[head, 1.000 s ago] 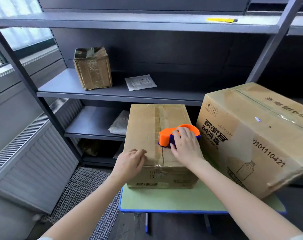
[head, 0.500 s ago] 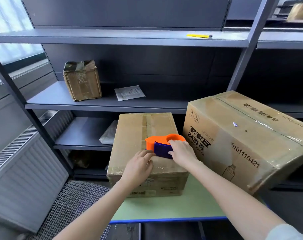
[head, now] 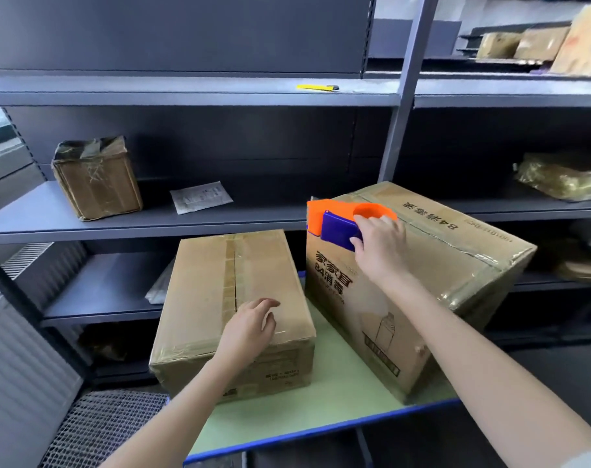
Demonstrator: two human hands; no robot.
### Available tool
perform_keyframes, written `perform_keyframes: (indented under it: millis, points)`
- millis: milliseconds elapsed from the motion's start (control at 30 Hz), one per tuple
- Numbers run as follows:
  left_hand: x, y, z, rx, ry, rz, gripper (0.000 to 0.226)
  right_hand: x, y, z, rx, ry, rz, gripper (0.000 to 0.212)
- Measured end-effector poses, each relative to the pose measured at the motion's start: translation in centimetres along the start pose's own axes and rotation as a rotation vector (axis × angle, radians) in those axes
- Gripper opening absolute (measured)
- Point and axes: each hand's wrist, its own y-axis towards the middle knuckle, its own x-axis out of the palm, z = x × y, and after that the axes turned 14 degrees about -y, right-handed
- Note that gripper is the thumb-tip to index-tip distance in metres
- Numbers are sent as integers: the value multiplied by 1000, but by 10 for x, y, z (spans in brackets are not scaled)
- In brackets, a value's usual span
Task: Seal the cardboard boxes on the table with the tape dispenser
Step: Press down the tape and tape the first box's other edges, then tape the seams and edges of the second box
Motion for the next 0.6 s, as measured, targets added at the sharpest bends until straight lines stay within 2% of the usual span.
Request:
perform_keyframes:
  millis: [167,433,533,600]
  points:
    - [20,9,20,52,-4,-49,32,7,-14,36,98,-43,-59,40]
    - [37,13,27,15,30,-104,32,13,-16,50,88,-50,-67,44]
    - [40,14,25,7,25,-103,31,17,-17,48,91,-41,-29,47]
    - [39,14,24,-9,15,-111,30,20,-18,44,74,-46,57,48]
